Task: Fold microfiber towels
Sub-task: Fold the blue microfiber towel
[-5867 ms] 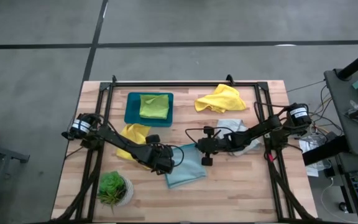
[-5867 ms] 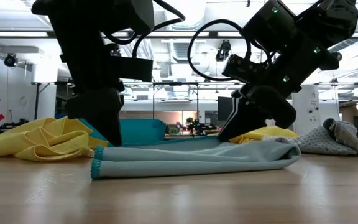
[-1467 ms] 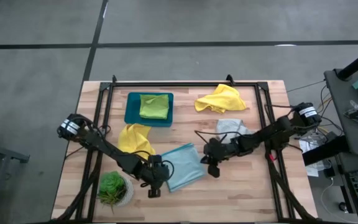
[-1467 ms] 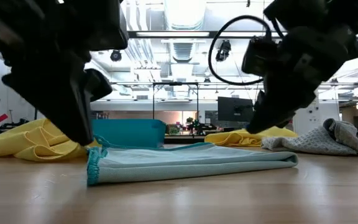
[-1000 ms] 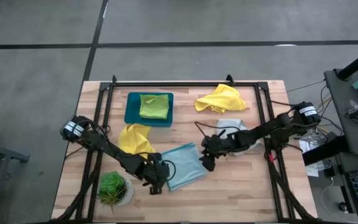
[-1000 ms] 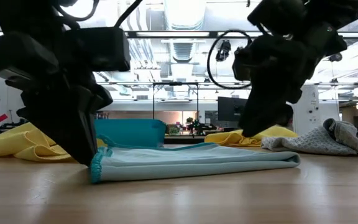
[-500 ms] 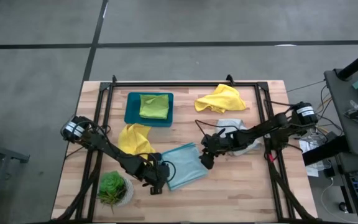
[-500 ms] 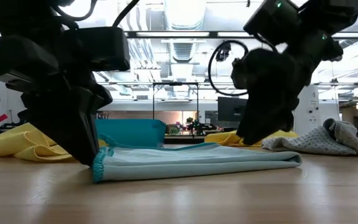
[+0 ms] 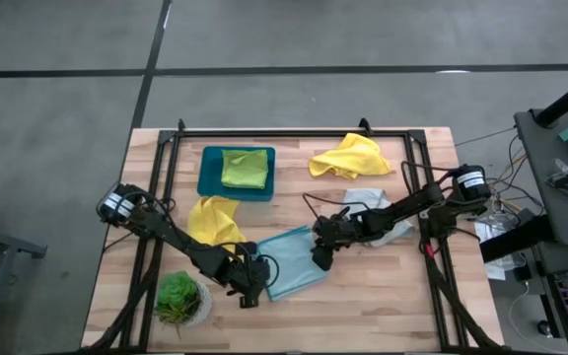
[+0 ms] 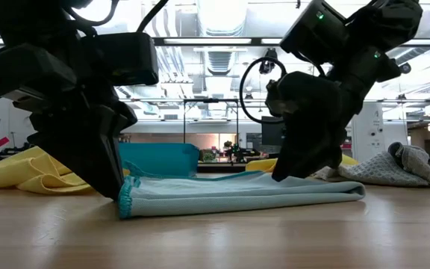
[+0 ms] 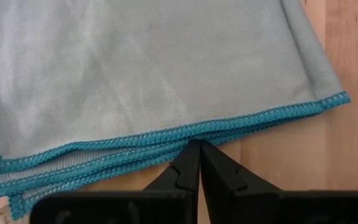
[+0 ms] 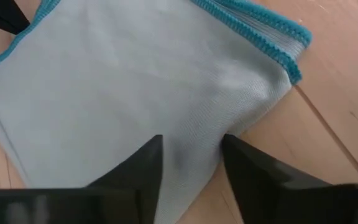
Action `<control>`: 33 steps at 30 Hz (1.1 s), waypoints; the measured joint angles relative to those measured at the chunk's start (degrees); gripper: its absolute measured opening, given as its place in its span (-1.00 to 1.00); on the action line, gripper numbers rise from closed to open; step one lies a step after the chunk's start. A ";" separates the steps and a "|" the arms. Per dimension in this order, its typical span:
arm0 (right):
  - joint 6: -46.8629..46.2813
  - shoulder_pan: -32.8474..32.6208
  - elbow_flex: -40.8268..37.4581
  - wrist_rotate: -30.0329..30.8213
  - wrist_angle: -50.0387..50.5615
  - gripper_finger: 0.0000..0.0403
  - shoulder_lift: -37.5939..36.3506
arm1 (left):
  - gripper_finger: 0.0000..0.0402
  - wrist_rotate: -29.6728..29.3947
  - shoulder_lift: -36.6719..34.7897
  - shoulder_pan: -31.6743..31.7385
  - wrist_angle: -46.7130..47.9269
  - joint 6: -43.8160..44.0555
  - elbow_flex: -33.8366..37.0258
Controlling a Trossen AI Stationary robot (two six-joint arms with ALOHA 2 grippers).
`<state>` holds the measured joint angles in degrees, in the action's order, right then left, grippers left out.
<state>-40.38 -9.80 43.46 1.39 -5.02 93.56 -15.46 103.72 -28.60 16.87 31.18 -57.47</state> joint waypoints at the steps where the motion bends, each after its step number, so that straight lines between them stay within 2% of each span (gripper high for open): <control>1: 0.17 0.00 0.11 -0.02 -0.02 -0.35 0.00 | -1.00 0.00 0.00 0.00 -0.10 0.00 0.01; 6: 1.09 0.16 0.29 -0.16 0.19 -0.83 -0.11 | -1.00 -0.49 0.02 0.00 -0.80 0.00 0.07; 8: 2.01 0.39 0.29 -0.22 1.13 -0.91 -0.78 | -1.00 -1.57 0.11 0.03 -1.87 0.00 0.14; 14: 3.52 2.45 0.29 -0.39 7.92 -0.93 -5.11 | -1.00 -3.81 0.42 0.12 -2.91 0.00 0.77; 17: 4.01 4.05 0.29 -0.39 12.60 -0.93 -8.05 | -1.00 -6.86 0.42 0.20 -3.58 -0.04 1.43; 26: 4.50 7.56 0.29 -0.37 22.30 -0.94 -15.66 | -1.00 -8.89 0.57 3.31 -17.43 -1.63 6.02; 33: 4.44 7.58 3.60 -0.26 27.32 -0.94 -15.82 | -1.00 -8.99 2.28 6.11 -22.77 -6.52 7.13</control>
<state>-35.94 -2.22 47.06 1.13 22.30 77.74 -24.46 106.00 -22.49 -5.90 24.66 -50.34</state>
